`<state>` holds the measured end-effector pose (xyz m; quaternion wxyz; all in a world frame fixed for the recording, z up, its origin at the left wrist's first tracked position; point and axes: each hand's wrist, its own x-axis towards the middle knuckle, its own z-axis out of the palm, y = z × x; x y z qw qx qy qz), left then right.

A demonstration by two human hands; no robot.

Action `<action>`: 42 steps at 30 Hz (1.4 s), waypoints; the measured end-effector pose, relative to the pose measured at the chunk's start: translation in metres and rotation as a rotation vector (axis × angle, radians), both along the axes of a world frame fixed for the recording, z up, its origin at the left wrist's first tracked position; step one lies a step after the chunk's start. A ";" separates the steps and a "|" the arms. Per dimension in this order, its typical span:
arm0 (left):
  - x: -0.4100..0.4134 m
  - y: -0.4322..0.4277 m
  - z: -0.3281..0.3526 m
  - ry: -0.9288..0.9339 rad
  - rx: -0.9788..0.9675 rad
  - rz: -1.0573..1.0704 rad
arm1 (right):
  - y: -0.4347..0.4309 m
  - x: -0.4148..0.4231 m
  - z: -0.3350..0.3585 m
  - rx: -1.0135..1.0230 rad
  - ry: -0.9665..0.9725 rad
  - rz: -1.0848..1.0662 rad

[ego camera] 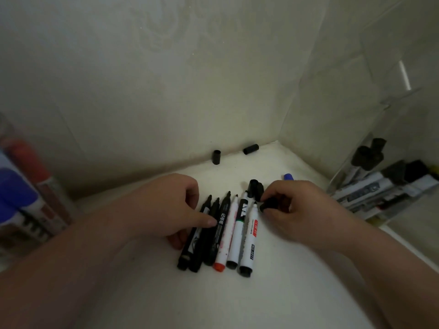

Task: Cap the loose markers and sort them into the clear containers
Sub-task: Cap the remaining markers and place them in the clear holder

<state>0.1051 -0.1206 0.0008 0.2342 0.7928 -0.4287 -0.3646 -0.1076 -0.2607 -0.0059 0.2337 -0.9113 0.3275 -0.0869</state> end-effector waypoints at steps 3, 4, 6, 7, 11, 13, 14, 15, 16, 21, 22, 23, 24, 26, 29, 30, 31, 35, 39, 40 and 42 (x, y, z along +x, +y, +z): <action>0.001 -0.001 -0.004 -0.168 -0.113 0.025 | -0.005 -0.002 -0.002 0.120 -0.157 -0.028; -0.001 0.000 -0.005 -0.299 -0.204 0.036 | -0.007 -0.002 -0.003 0.193 -0.213 -0.040; -0.010 0.003 -0.001 -0.409 -0.379 0.040 | -0.009 -0.002 -0.004 0.405 -0.315 -0.079; -0.017 0.005 0.001 -0.416 -0.420 -0.001 | -0.010 -0.003 -0.004 0.496 -0.348 -0.098; -0.038 0.007 -0.001 -0.547 -0.409 -0.174 | -0.012 -0.002 -0.005 0.476 -0.331 -0.094; -0.029 0.003 -0.004 -0.561 -0.379 -0.075 | -0.012 -0.001 -0.006 0.331 -0.272 -0.115; -0.022 0.002 -0.005 -0.572 -0.369 -0.030 | -0.013 0.000 -0.008 0.291 -0.263 -0.130; -0.016 0.001 -0.006 -0.578 -0.358 0.004 | -0.012 0.001 -0.009 0.276 -0.271 -0.148; -0.013 0.001 -0.006 -0.581 -0.344 0.020 | -0.011 0.002 -0.010 0.273 -0.292 -0.171; -0.016 0.004 0.004 -0.524 -0.146 -0.034 | -0.003 0.008 -0.010 0.531 -0.546 -0.268; -0.017 0.005 0.005 -0.516 -0.105 -0.041 | -0.002 0.008 -0.009 0.573 -0.579 -0.261; -0.017 0.006 0.006 -0.520 -0.070 -0.052 | -0.001 0.007 -0.008 0.592 -0.606 -0.254; -0.016 0.007 0.006 -0.531 -0.043 -0.064 | -0.001 0.006 -0.007 0.591 -0.631 -0.253; -0.014 0.009 0.003 -0.534 -0.025 -0.069 | -0.001 0.005 -0.006 0.576 -0.684 -0.259; -0.012 0.008 -0.002 -0.491 -0.084 -0.008 | -0.001 0.006 -0.004 0.594 -0.779 -0.236; -0.012 0.007 -0.003 -0.440 -0.150 0.040 | -0.001 0.006 -0.004 0.616 -0.815 -0.216; -0.012 0.005 -0.003 -0.366 -0.244 0.092 | -0.002 0.006 -0.004 0.645 -0.853 -0.197; -0.022 -0.002 0.002 0.139 -0.599 0.220 | -0.001 0.007 -0.003 0.740 -0.955 -0.165; -0.034 0.000 -0.008 0.315 -0.650 0.161 | 0.007 0.007 0.003 0.857 -0.980 -0.104; -0.034 0.001 -0.014 0.217 -0.655 0.128 | 0.008 0.007 0.004 0.884 -0.978 -0.084; -0.034 0.002 -0.020 0.000 -0.720 0.041 | 0.011 0.007 0.005 0.910 -0.972 -0.018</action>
